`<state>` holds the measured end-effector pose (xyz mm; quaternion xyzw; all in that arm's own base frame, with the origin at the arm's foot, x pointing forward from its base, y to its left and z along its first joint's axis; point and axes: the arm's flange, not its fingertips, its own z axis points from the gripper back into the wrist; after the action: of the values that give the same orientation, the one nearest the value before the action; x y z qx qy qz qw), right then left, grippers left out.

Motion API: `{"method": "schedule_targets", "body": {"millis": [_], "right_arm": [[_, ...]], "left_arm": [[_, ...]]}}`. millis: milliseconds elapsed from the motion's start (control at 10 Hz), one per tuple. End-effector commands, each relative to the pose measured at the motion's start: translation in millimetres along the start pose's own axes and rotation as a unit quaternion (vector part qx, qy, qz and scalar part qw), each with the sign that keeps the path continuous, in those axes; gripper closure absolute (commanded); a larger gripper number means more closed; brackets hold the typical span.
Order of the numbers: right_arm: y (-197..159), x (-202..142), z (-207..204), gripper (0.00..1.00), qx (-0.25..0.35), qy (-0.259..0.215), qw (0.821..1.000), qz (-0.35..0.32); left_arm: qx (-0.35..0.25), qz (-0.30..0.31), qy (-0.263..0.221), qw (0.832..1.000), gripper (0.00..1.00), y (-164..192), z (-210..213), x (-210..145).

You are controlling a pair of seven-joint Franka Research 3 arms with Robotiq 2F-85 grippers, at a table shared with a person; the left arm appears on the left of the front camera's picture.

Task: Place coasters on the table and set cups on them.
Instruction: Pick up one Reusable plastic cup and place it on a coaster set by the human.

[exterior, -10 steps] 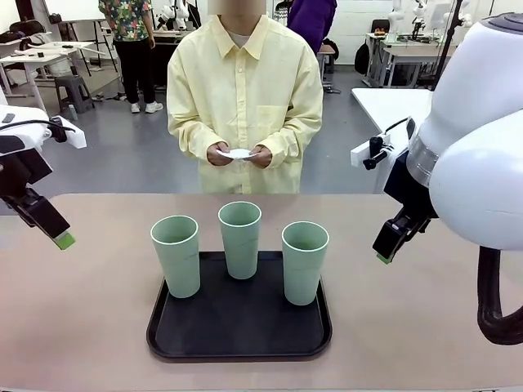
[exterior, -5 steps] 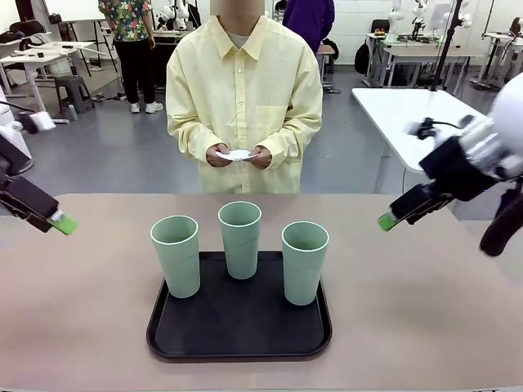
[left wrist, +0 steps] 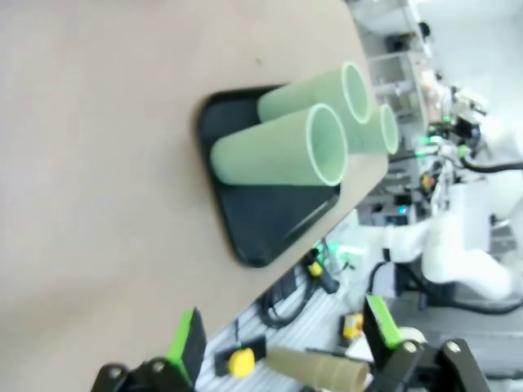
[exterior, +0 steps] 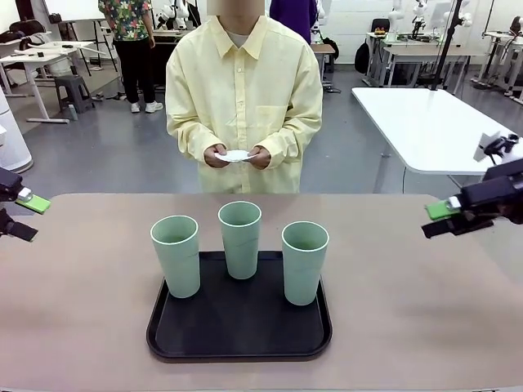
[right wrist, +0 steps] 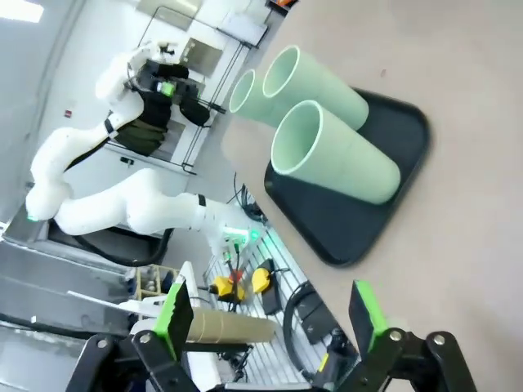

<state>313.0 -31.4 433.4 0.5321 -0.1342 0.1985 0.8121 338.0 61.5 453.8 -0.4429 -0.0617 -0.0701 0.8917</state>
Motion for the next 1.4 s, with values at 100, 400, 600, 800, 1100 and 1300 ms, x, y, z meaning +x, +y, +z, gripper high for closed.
{"method": "schedule_targets", "body": {"millis": [100, 400, 600, 800, 1100, 1300], "right_arm": [[20, -40, 21, 0.0, -0.044, 0.0, 0.999, 0.0], [17, -66, 50, 0.0, -0.049, -0.035, 0.998, -0.021], [14, -76, 59, 0.0, -0.051, -0.05, 0.997, -0.031], [9, -81, 65, 0.0, -0.049, -0.062, 0.996, -0.039], [10, -80, 64, 0.0, -0.048, -0.062, 0.996, -0.045], [11, -59, 88, 0.0, -0.052, -0.064, 0.995, -0.054]], "left_arm": [[0.001, 0.036, -0.026, 0.999, 0.0, 0, 29, 5], [-0.016, 0.041, -0.037, 0.998, 0.0, -5, 40, -14], [-0.044, 0.033, -0.045, 0.998, 0.0, -8, 44, -30], [-0.054, 0.038, -0.049, 0.997, 0.0, -9, 38, -39], [-0.055, 0.06, -0.056, 0.995, 0.0, -19, 26, -45], [-0.052, 0.048, -0.044, 0.997, 0.0, -8, 33, -42]]}}
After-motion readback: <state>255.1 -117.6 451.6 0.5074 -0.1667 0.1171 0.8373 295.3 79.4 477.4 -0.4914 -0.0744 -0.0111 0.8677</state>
